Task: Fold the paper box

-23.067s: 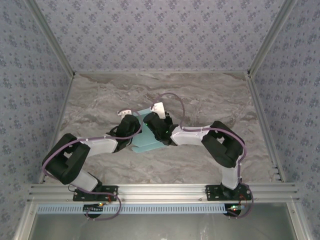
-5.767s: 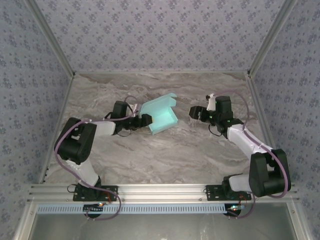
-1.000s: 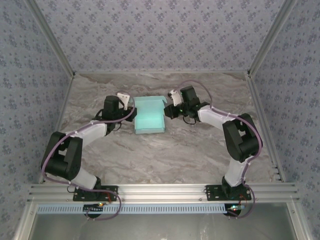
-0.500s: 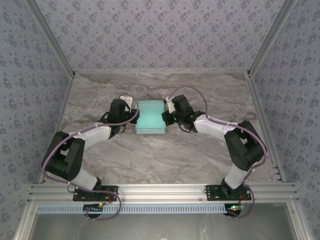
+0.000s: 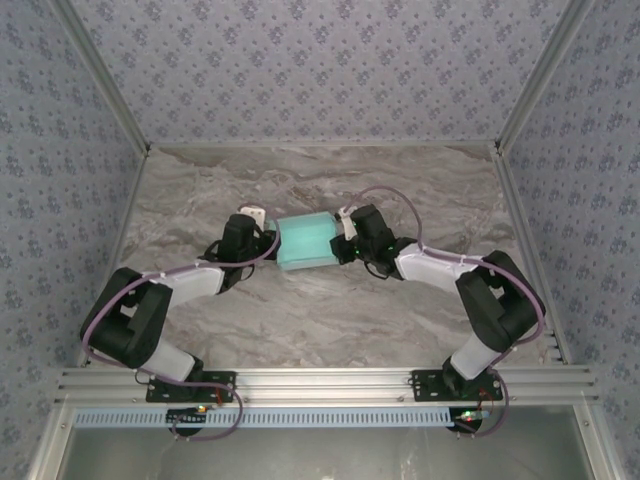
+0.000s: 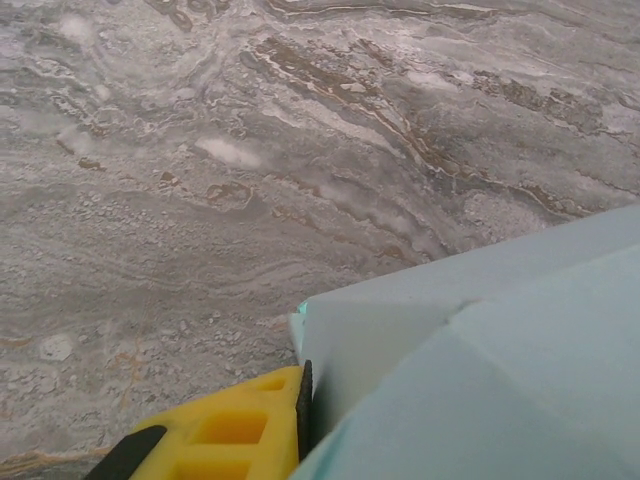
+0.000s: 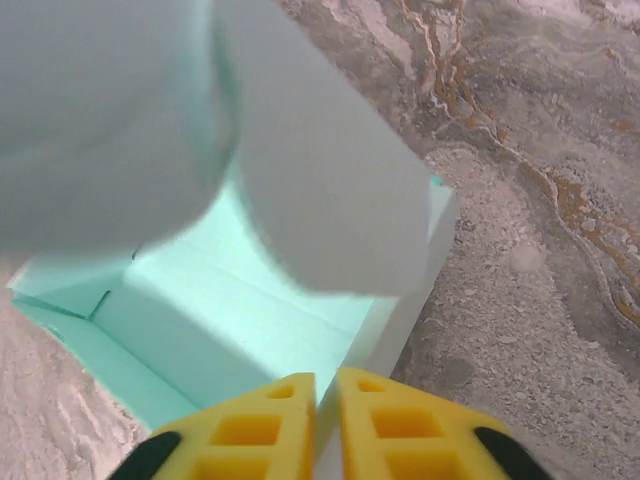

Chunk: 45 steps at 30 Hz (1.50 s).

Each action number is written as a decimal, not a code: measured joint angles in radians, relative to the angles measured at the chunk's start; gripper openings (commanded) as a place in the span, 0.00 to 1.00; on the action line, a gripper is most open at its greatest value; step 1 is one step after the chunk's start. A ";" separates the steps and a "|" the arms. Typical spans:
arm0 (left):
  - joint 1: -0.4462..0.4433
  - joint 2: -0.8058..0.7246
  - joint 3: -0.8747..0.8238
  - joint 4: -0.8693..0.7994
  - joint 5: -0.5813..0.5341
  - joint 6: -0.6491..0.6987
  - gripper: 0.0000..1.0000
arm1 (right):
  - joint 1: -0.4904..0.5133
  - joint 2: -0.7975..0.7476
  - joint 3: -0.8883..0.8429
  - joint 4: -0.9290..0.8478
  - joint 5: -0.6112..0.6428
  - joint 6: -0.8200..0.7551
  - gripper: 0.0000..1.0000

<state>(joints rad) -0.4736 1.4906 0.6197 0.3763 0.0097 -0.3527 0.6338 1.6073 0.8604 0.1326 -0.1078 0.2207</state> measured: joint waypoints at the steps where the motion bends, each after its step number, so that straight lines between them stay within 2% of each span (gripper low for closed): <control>1: 0.000 -0.005 0.000 -0.009 -0.006 0.003 0.18 | 0.000 -0.014 -0.009 0.006 -0.001 -0.001 0.29; 5: 0.000 -0.024 0.000 -0.042 -0.027 0.028 0.18 | -0.018 -0.102 -0.065 0.034 -0.048 -0.003 0.44; 11: 0.000 -0.026 0.036 -0.116 -0.038 0.096 0.20 | -0.114 -0.285 -0.177 0.152 -0.143 0.035 0.58; 13: 0.001 -0.026 0.060 -0.138 -0.041 0.125 0.30 | -0.153 -0.338 -0.193 0.164 -0.169 0.051 0.58; 16: 0.007 -0.027 0.082 -0.151 -0.029 0.161 0.57 | -0.220 -0.341 -0.171 0.175 -0.218 0.073 0.58; 18: 0.016 -0.035 0.090 -0.165 -0.005 0.173 0.65 | -0.273 -0.306 -0.126 0.151 -0.251 0.096 0.57; 21: 0.040 -0.067 0.091 -0.185 0.045 0.168 0.72 | -0.338 -0.224 -0.027 0.094 -0.286 0.141 0.57; 22: 0.053 -0.087 0.091 -0.193 0.063 0.160 0.79 | -0.362 -0.187 0.014 0.062 -0.298 0.160 0.59; 23: 0.069 -0.108 0.090 -0.198 0.082 0.146 0.90 | -0.378 -0.159 0.050 0.034 -0.305 0.179 0.59; 24: 0.089 -0.135 0.083 -0.196 0.098 0.119 0.99 | -0.398 -0.115 0.103 -0.003 -0.314 0.206 0.60; 26: 0.140 -0.206 0.055 -0.192 0.109 0.040 0.99 | -0.430 -0.040 0.191 -0.068 -0.323 0.266 0.65; 29: 0.237 -0.303 0.012 -0.215 0.102 -0.151 0.99 | -0.463 0.061 0.299 -0.163 -0.335 0.387 0.74; 33: 0.338 -0.275 0.069 -0.341 0.141 -0.411 0.99 | -0.475 0.164 0.394 -0.251 -0.384 0.569 0.79; 37: 0.348 -0.164 0.207 -0.434 0.242 -0.594 0.99 | -0.449 0.219 0.441 -0.299 -0.431 0.732 0.81; 45: 0.325 0.006 0.340 -0.409 0.398 -0.902 0.99 | -0.339 0.286 0.466 -0.222 -0.535 1.054 0.80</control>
<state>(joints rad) -0.1486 1.4967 0.9592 -0.0326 0.4080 -1.2545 0.2947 1.8938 1.3266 -0.0891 -0.6426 1.2743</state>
